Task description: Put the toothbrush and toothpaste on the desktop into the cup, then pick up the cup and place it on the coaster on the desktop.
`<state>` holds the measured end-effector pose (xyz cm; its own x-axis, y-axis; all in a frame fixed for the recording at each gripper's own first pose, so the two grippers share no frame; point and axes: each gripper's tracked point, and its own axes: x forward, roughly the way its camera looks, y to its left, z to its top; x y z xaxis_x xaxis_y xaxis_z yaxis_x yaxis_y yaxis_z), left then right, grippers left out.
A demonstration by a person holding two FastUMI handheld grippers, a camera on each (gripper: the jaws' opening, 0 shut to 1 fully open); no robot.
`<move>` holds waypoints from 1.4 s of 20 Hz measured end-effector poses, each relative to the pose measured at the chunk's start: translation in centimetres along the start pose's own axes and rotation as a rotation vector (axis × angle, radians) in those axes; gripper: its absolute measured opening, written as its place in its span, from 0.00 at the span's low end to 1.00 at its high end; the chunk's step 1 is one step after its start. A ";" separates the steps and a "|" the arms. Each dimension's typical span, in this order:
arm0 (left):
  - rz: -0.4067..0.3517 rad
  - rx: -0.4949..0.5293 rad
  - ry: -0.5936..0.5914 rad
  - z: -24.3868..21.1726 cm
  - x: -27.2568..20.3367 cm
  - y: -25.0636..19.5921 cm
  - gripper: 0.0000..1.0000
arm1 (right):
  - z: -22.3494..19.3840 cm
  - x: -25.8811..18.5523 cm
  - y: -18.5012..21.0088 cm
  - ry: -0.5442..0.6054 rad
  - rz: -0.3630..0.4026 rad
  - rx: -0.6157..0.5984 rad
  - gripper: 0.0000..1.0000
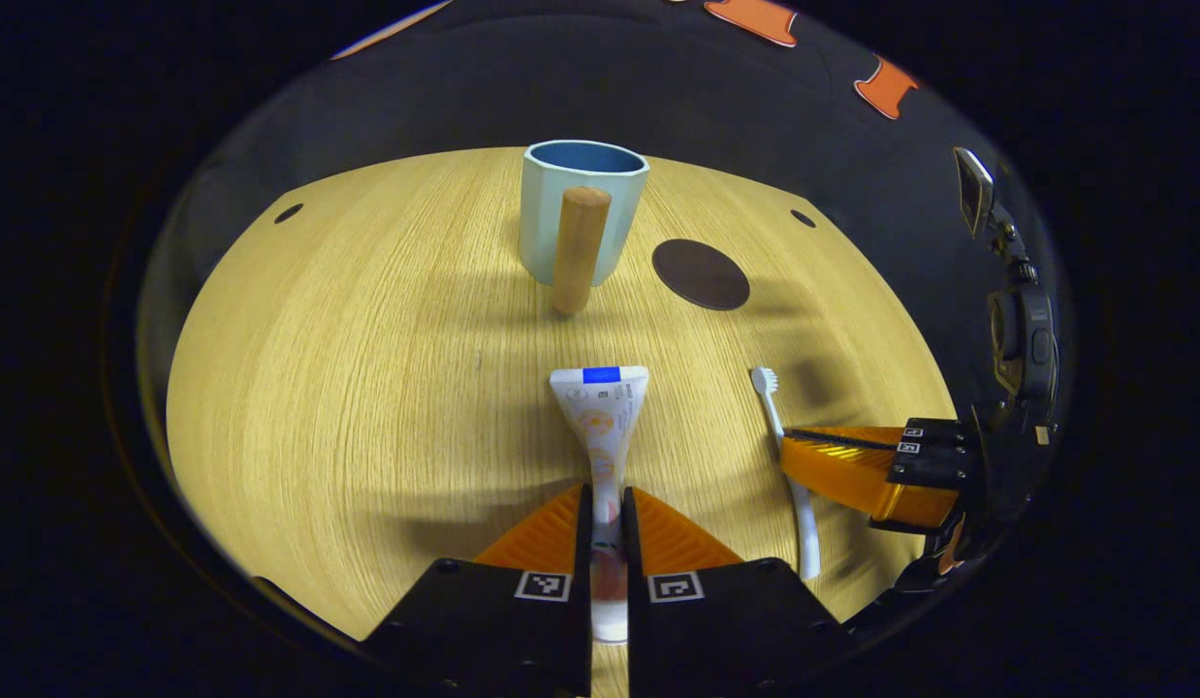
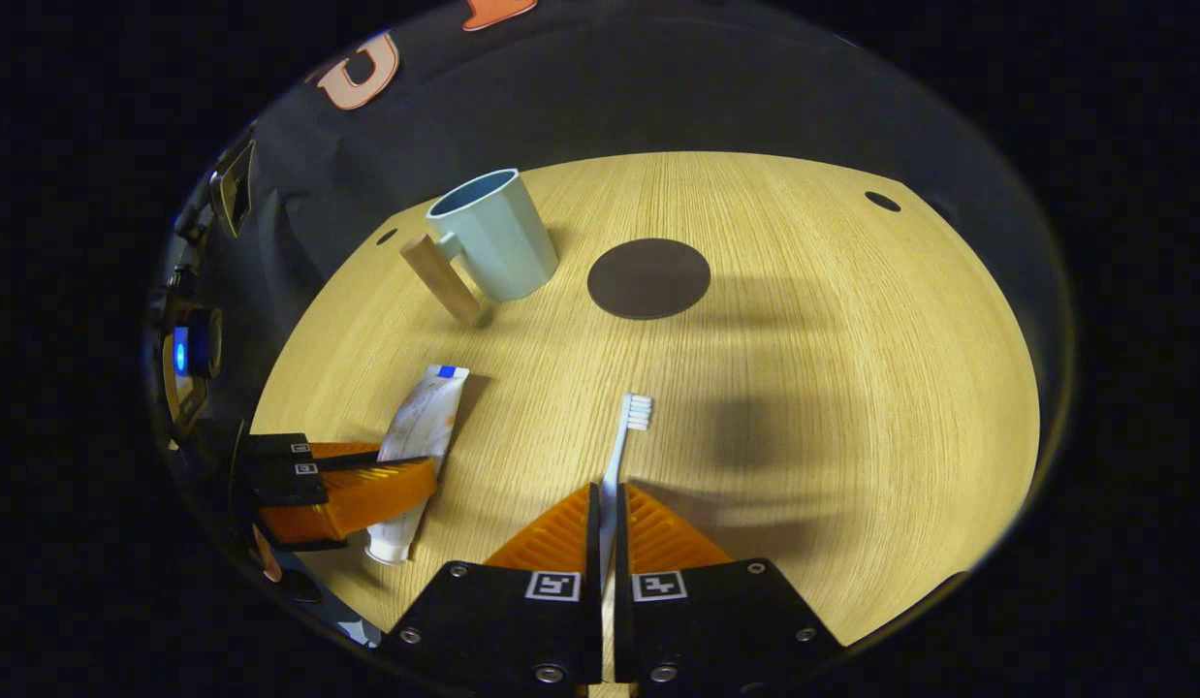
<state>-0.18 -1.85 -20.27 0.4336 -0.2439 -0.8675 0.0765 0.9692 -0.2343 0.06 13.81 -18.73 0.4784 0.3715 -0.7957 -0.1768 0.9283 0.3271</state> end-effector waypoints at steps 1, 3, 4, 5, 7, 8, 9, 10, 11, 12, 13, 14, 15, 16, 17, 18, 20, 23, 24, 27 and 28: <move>-0.007 -0.002 -0.005 0.0 0.1 -0.1 0.14 | -0.1 0.0 0.1 -0.001 0.010 0.003 0.05; -0.023 -0.012 -0.020 0.1 0.3 -0.3 0.14 | 0.1 -0.4 0.1 -0.018 0.021 0.000 0.05; -0.034 -0.015 -0.035 0.3 0.4 -0.4 0.14 | 0.3 -0.6 0.1 -0.028 0.021 -0.003 0.05; -0.041 -0.016 -0.042 0.3 0.5 -0.4 0.14 | 0.4 -0.8 0.1 -0.040 0.023 -0.005 0.05; -0.058 -0.016 -0.063 0.4 0.7 -0.4 0.14 | 0.9 -1.4 0.3 -0.067 0.038 0.002 0.04; -0.065 -0.015 -0.079 0.5 0.9 -0.4 0.14 | 1.2 -1.8 0.3 -0.087 0.044 0.004 0.04; -0.069 -0.014 -0.096 0.4 1.2 -0.4 0.14 | 1.6 -2.3 0.2 -0.107 0.046 0.002 0.04; -0.070 -0.009 -0.117 0.5 1.4 -0.3 0.14 | 2.0 -2.9 0.0 -0.130 0.048 0.002 0.04; -0.072 -0.001 -0.144 0.6 1.6 -0.2 0.14 | 2.4 -3.0 0.4 -0.150 0.050 0.000 0.04; -0.070 0.009 -0.172 0.7 1.8 -0.1 0.14 | 3.1 -3.5 0.3 -0.186 0.046 -0.003 0.04; -0.067 0.017 -0.201 0.6 2.0 0.0 0.14 | 3.9 -3.8 0.1 -0.225 0.033 -0.010 0.04; -0.061 0.028 -0.226 0.7 2.3 0.1 0.14 | 4.6 -4.2 0.1 -0.259 0.031 -0.009 0.04; -0.047 0.040 -0.245 0.5 2.7 0.2 0.14 | 5.1 -4.8 0.5 -0.289 0.046 -0.006 0.04; -0.032 0.050 -0.267 0.5 3.2 0.3 0.14 | 5.4 -5.5 0.2 -0.311 0.055 -0.003 0.04; -0.025 0.059 -0.300 0.4 3.9 0.2 0.14 | 6.0 -5.8 0.2 -0.339 0.057 -0.004 0.05; -0.017 0.067 -0.327 0.4 4.3 0.2 0.14 | 6.5 -6.1 0.1 -0.363 0.052 -0.009 0.04; 0.000 0.085 -0.380 0.5 4.7 0.2 0.14 | 7.3 -6.7 0.7 -0.414 0.051 -0.023 0.04; 0.034 0.111 -0.433 0.9 4.5 0.6 0.14 | 8.5 -8.2 0.4 -0.493 0.043 -0.058 0.04; 0.040 0.118 -0.456 1.4 4.1 0.7 0.14 | 8.9 -8.4 0.7 -0.512 0.046 -0.067 0.04; 0.057 0.138 -0.546 3.3 2.3 1.0 0.14 | 10.0 -8.8 1.0 -0.578 0.042 -0.089 0.04; 0.060 0.144 -0.581 3.9 1.9 1.0 0.14 | 10.5 -8.9 1.0 -0.600 0.038 -0.093 0.04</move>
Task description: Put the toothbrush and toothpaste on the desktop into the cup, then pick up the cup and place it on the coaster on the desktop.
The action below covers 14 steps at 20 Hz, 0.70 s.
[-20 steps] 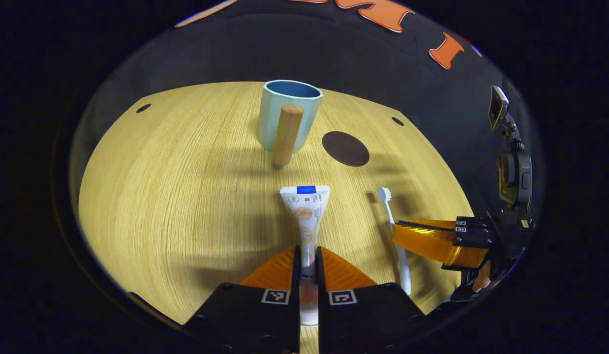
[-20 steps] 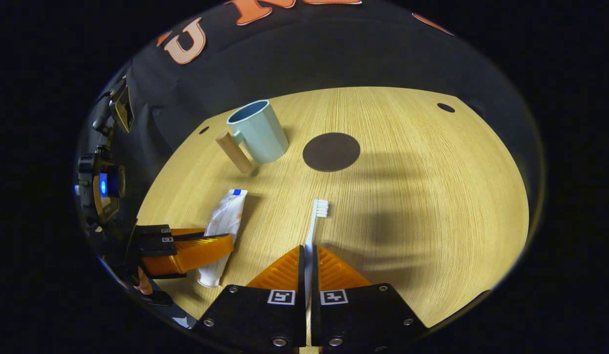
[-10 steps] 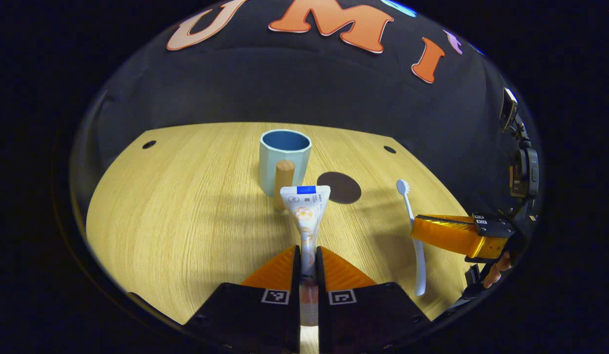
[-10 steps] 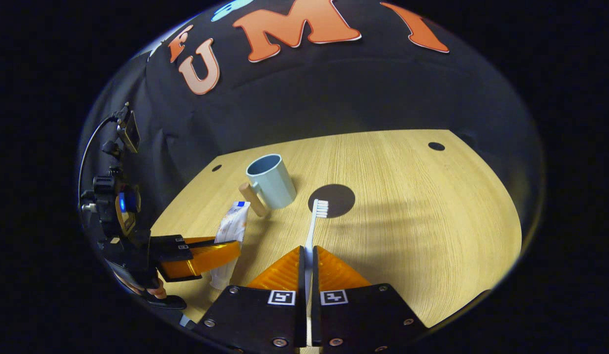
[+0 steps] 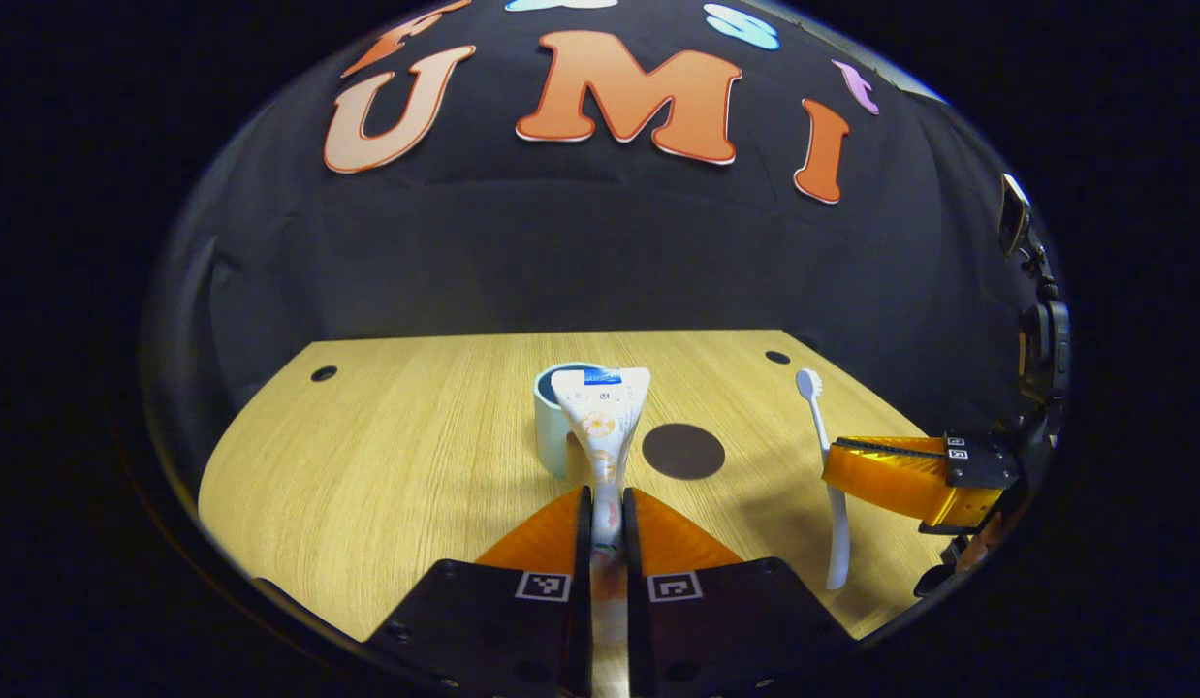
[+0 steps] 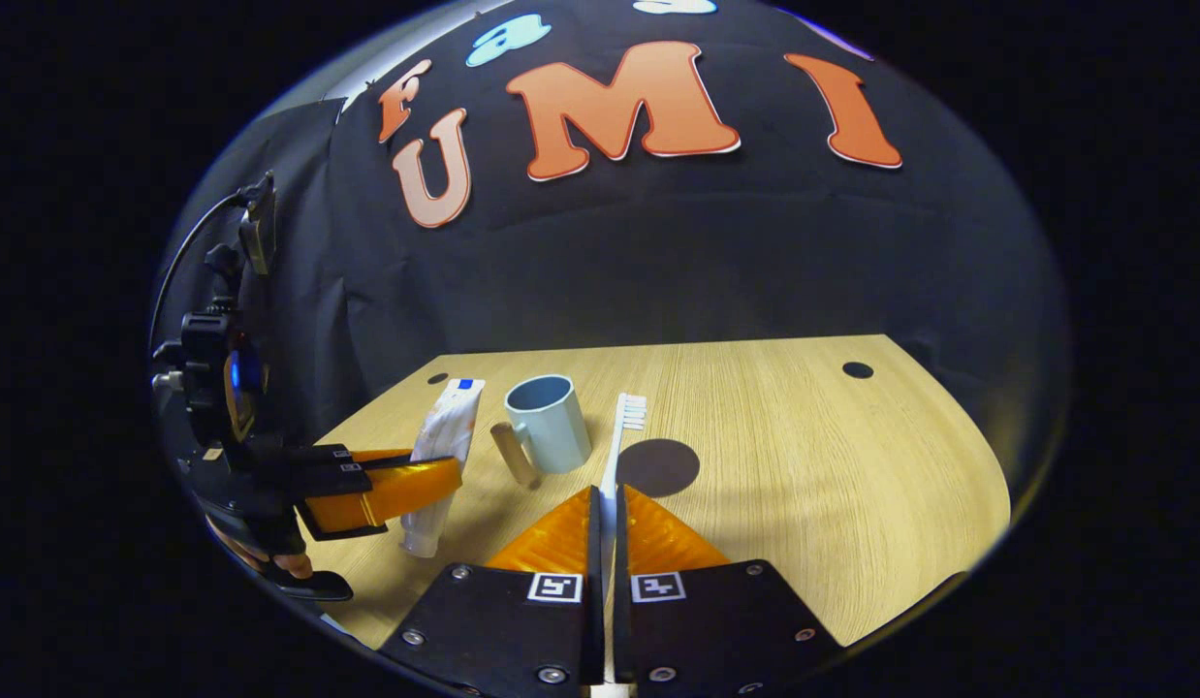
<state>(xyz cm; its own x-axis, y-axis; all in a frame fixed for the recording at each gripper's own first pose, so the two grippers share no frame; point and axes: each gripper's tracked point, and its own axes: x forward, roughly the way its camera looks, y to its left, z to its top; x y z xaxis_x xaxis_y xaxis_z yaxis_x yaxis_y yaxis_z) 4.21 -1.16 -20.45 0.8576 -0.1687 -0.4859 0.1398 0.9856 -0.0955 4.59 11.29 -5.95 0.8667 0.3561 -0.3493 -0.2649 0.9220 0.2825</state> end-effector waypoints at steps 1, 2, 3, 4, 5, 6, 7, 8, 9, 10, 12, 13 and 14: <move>0.004 0.004 -0.033 0.8 -0.1 0.2 0.14 | 0.3 -0.1 0.0 -0.016 -0.001 -0.004 0.04; 0.004 0.009 -0.066 1.4 -0.1 0.5 0.14 | 0.6 0.0 0.0 -0.031 0.003 -0.007 0.04; 0.007 0.018 -0.104 1.8 -0.4 0.6 0.14 | 0.8 0.0 0.0 -0.045 0.003 -0.013 0.04; 0.009 0.023 -0.136 2.5 -0.3 0.8 0.14 | 1.2 0.1 -0.1 -0.060 0.002 -0.021 0.04; 0.016 0.028 -0.168 3.3 0.0 0.8 0.14 | 1.3 0.1 -0.1 -0.070 0.001 -0.027 0.04; 0.029 0.028 -0.183 3.7 0.2 1.1 0.14 | 1.5 0.2 -0.3 -0.081 -0.002 -0.029 0.04; 0.035 0.022 -0.203 4.0 0.5 1.2 0.14 | 1.7 0.3 -0.4 -0.093 -0.006 -0.034 0.04; 0.031 0.010 -0.219 4.4 0.7 1.2 0.14 | 2.1 0.3 -0.6 -0.109 -0.009 -0.039 0.04; 0.031 -0.002 -0.241 5.0 0.9 1.2 0.14 | 2.6 0.3 -0.6 -0.126 -0.010 -0.042 0.04; 0.037 -0.009 -0.265 6.0 1.3 1.2 0.14 | 2.6 0.4 -0.4 -0.141 -0.014 -0.042 0.04; 0.060 -0.010 -0.324 8.6 2.0 2.2 0.13 | 3.5 0.6 -1.0 -0.170 -0.031 -0.042 0.04; 0.071 -0.012 -0.355 9.0 2.0 2.6 0.13 | 3.7 0.5 -1.2 -0.181 -0.035 -0.042 0.04; 0.077 -0.018 -0.389 9.8 2.1 2.9 0.13 | 3.8 0.6 -1.6 -0.191 -0.043 -0.039 0.04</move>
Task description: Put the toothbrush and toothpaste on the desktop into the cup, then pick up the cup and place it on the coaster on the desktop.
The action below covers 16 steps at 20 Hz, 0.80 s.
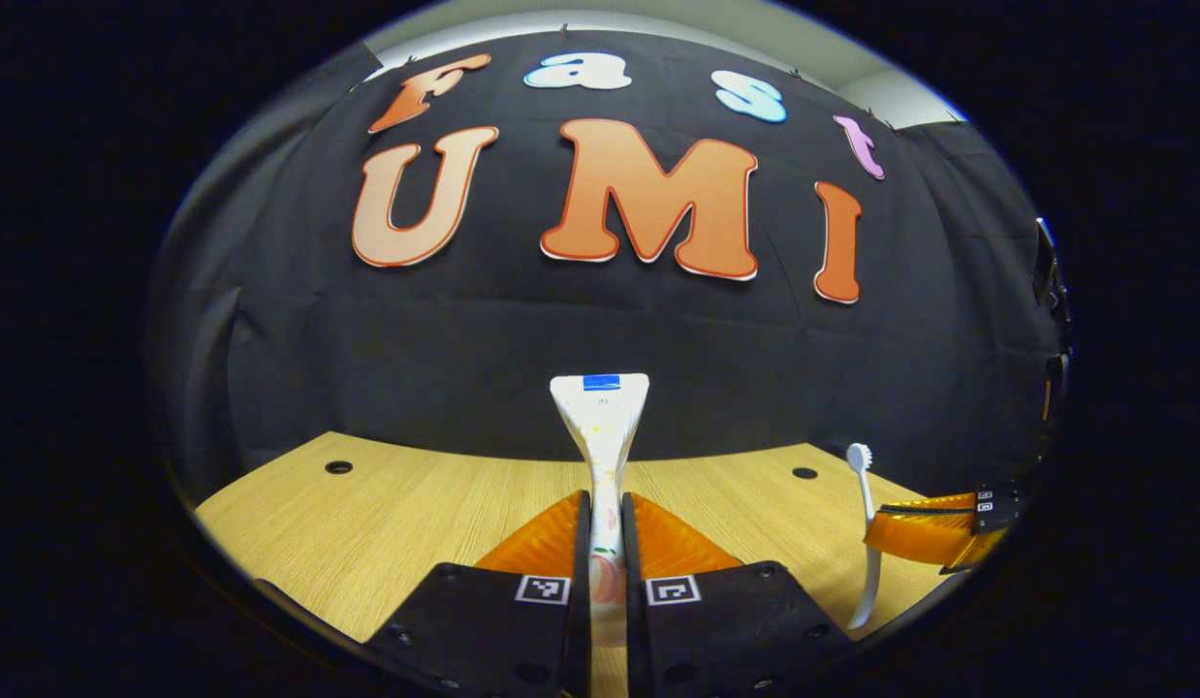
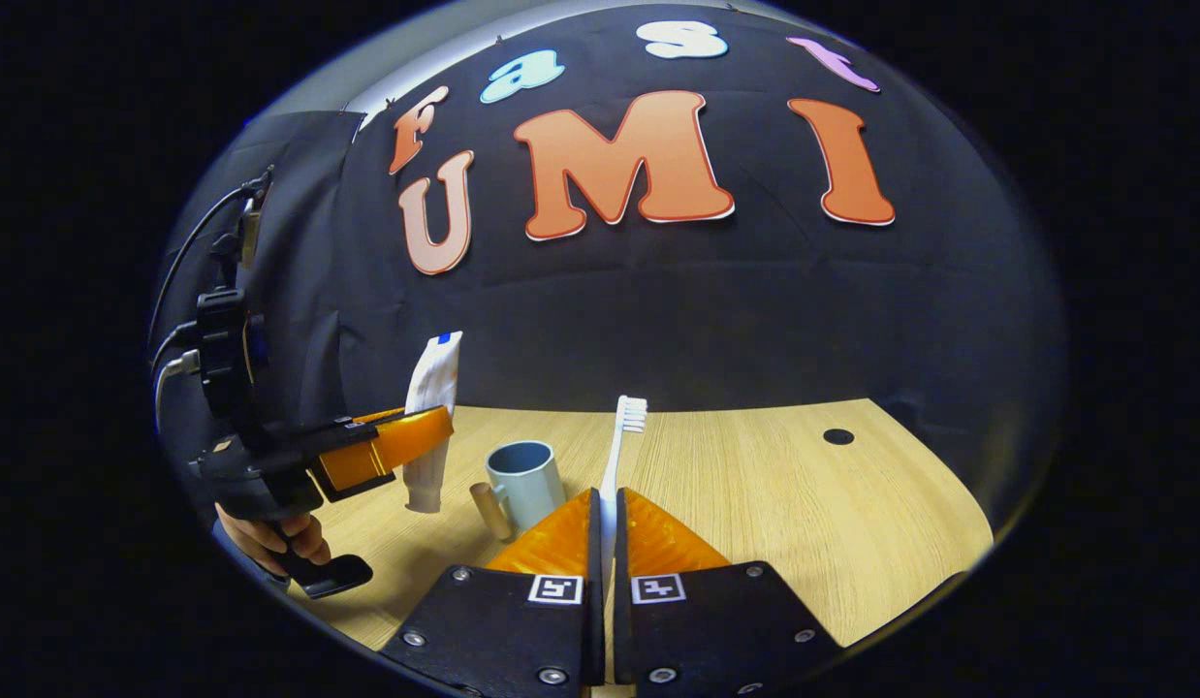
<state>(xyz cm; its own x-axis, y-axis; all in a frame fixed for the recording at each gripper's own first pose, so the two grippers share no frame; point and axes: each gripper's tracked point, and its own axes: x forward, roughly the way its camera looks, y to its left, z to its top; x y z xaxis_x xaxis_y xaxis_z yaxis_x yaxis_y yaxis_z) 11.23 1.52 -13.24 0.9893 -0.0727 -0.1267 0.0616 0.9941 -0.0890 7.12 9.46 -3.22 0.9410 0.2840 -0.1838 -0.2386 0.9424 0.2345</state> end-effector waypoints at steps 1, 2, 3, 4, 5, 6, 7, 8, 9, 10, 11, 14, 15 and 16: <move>0.007 -0.005 -0.034 0.6 0.4 0.2 0.13 | 0.2 0.2 -0.3 -0.007 -0.004 0.001 0.04; 0.016 -0.013 -0.068 1.3 0.8 0.5 0.13 | 0.4 0.5 -0.6 -0.013 -0.009 0.002 0.04; 0.020 -0.018 -0.098 1.9 1.4 0.6 0.14 | 0.7 0.9 -0.8 -0.017 -0.008 -0.001 0.04; 0.027 -0.023 -0.125 2.5 1.8 0.8 0.14 | 0.9 1.2 -1.1 -0.022 -0.013 -0.006 0.04; 0.031 -0.023 -0.150 2.9 2.2 1.0 0.13 | 1.0 1.4 -1.2 -0.030 -0.014 -0.013 0.04; 0.037 -0.027 -0.167 3.3 2.8 1.1 0.14 | 1.1 1.6 -1.3 -0.038 -0.015 -0.020 0.04; 0.034 -0.035 -0.187 3.7 3.3 1.2 0.14 | 1.1 1.8 -1.4 -0.045 -0.015 -0.027 0.04; 0.033 -0.044 -0.200 4.0 3.8 1.2 0.13 | 1.3 2.0 -1.5 -0.048 -0.014 -0.035 0.04; 0.030 -0.054 -0.217 4.2 4.2 1.2 0.13 | 1.4 2.2 -1.6 -0.053 -0.014 -0.043 0.04; 0.028 -0.062 -0.228 4.4 4.8 1.2 0.14 | 1.6 2.4 -1.6 -0.056 -0.014 -0.048 0.04; 0.026 -0.073 -0.241 4.4 5.2 1.1 0.13 | 1.7 2.7 -1.7 -0.061 -0.016 -0.053 0.04; 0.009 -0.089 -0.262 4.4 6.4 0.7 0.13 | 2.0 3.5 -1.7 -0.070 -0.010 -0.069 0.04; 0.004 -0.099 -0.268 4.3 6.7 0.7 0.13 | 2.1 3.5 -1.8 -0.075 -0.012 -0.076 0.04; -0.004 -0.107 -0.267 4.2 7.0 0.5 0.13 | 2.1 3.7 -1.8 -0.078 -0.011 -0.081 0.04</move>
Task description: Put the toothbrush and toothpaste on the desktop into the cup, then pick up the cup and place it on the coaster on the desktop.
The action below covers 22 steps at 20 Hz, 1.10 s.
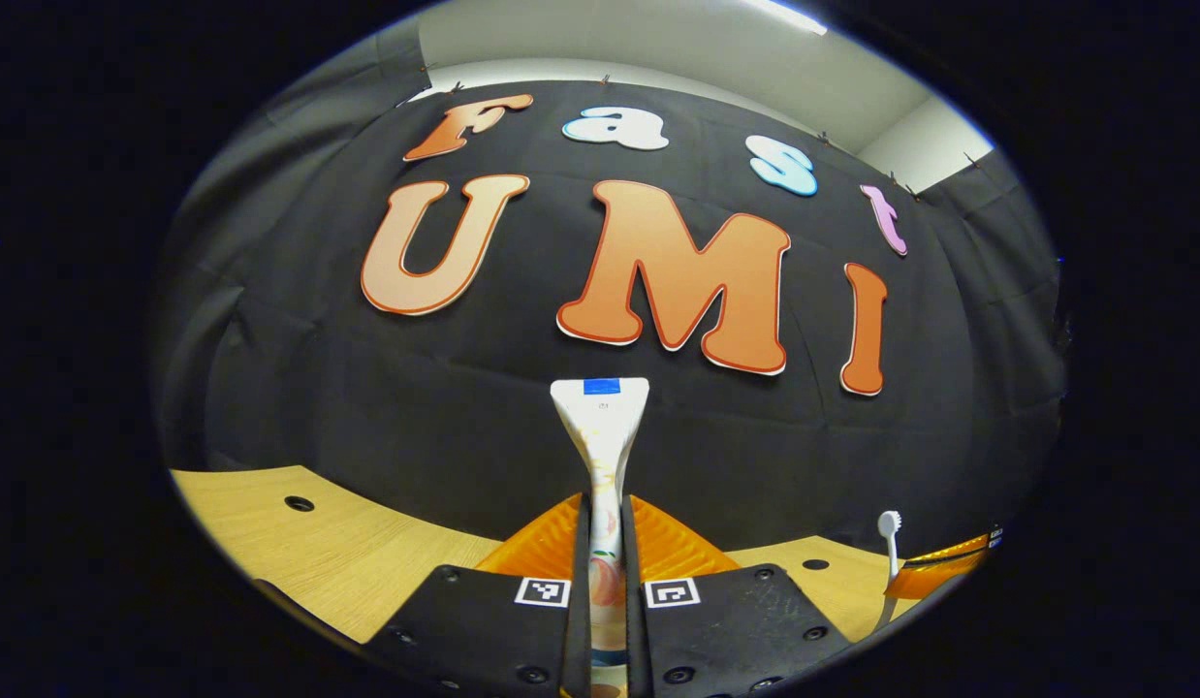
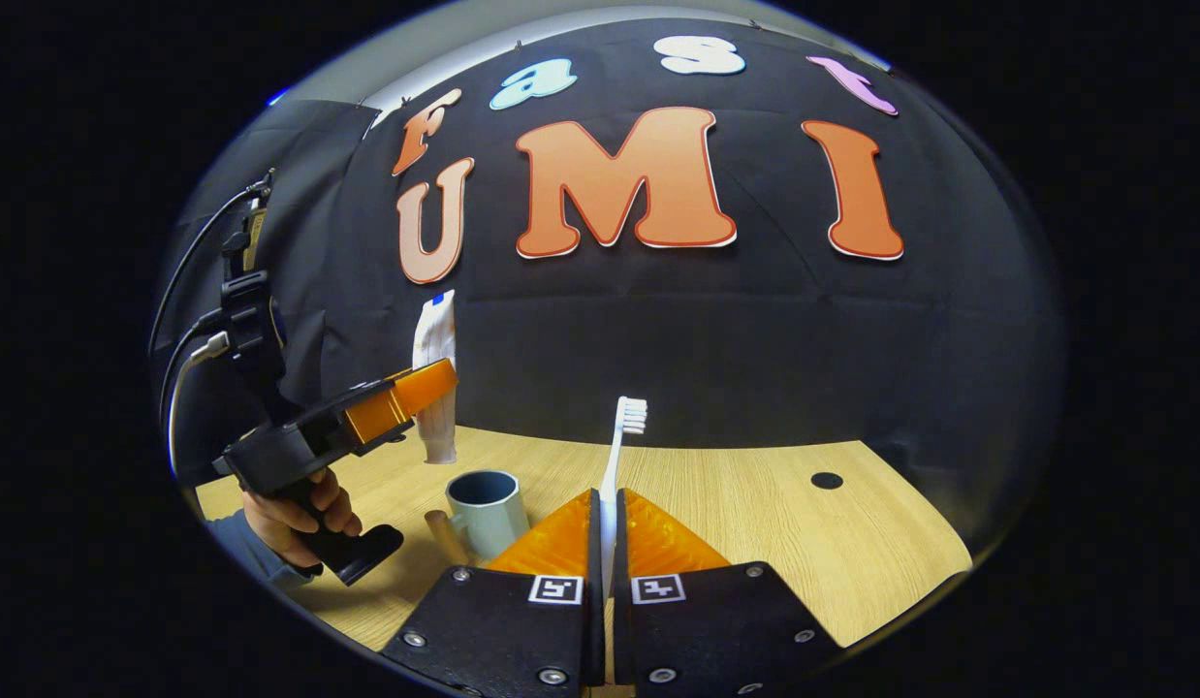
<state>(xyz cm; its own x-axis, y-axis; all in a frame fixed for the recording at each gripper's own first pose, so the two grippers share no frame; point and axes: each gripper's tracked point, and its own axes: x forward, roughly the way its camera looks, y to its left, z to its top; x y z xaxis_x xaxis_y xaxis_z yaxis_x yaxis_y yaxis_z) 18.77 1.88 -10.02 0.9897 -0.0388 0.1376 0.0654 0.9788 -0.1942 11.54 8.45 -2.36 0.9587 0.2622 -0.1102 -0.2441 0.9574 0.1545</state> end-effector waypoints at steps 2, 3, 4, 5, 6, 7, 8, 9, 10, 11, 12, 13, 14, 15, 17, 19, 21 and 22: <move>-0.008 -0.009 0.008 -0.8 0.5 -0.2 0.13 | 0.0 0.5 0.1 0.000 0.007 -0.005 0.04; -0.012 -0.013 0.015 -1.4 0.7 -0.3 0.13 | -0.1 0.7 0.2 0.001 0.007 -0.007 0.04; -0.012 -0.021 0.022 -1.7 0.9 -0.3 0.13 | 0.0 0.9 0.3 0.000 0.010 -0.008 0.04; -0.011 -0.027 0.027 -2.1 0.9 -0.2 0.13 | -0.1 1.0 0.4 -0.001 0.012 -0.009 0.04; -0.008 -0.033 0.034 -2.5 1.1 -0.2 0.13 | -0.1 1.1 0.5 0.000 0.016 -0.008 0.04; -0.003 -0.035 0.044 -3.2 1.2 -0.3 0.14 | -0.1 1.3 0.5 0.000 0.017 -0.007 0.04; 0.002 -0.038 0.054 -3.6 1.3 -0.2 0.13 | -0.2 1.4 0.4 0.002 0.017 -0.005 0.04; 0.004 -0.042 0.065 -4.1 1.4 -0.2 0.13 | -0.4 1.5 0.4 0.003 0.017 -0.002 0.04; 0.008 -0.049 0.074 -4.7 1.4 -0.3 0.13 | -0.4 1.6 0.2 0.004 0.016 0.000 0.04; 0.014 -0.054 0.083 -5.3 1.6 -0.2 0.13 | -0.5 1.7 0.2 0.003 0.018 -0.001 0.04; 0.020 -0.057 0.095 -5.8 1.6 -0.1 0.13 | -0.6 1.7 0.1 0.004 0.017 -0.003 0.04; 0.024 -0.059 0.107 -6.3 1.7 0.0 0.13 | -0.6 1.7 0.2 0.003 0.019 -0.007 0.04; 0.030 -0.062 0.118 -6.8 1.8 0.1 0.14 | -0.6 1.7 0.1 0.003 0.017 -0.011 0.04; 0.034 -0.064 0.129 -7.2 1.6 0.2 0.14 | -0.6 1.7 0.2 0.002 0.017 -0.011 0.04; 0.044 -0.063 0.148 -8.0 1.6 0.5 0.14 | -0.7 1.9 0.2 0.005 0.019 -0.004 0.04; 0.050 -0.061 0.172 -8.9 1.4 0.7 0.14 | -0.8 2.0 0.2 0.008 0.016 -0.001 0.04; 0.063 -0.051 0.199 -9.7 1.0 1.1 0.14 | -0.9 2.1 0.3 0.010 0.017 0.004 0.04; 0.067 -0.046 0.213 -10.0 0.8 1.3 0.14 | -0.9 2.1 0.5 0.010 0.023 0.007 0.04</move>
<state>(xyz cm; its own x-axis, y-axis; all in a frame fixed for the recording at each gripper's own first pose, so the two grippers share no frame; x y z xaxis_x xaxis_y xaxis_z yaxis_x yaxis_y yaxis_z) 20.97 1.14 -19.89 0.9962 -0.0202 -0.0849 -0.0008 0.9705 -0.2411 13.34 9.58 -3.44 0.9513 0.2854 -0.1163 -0.2651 0.9503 0.1635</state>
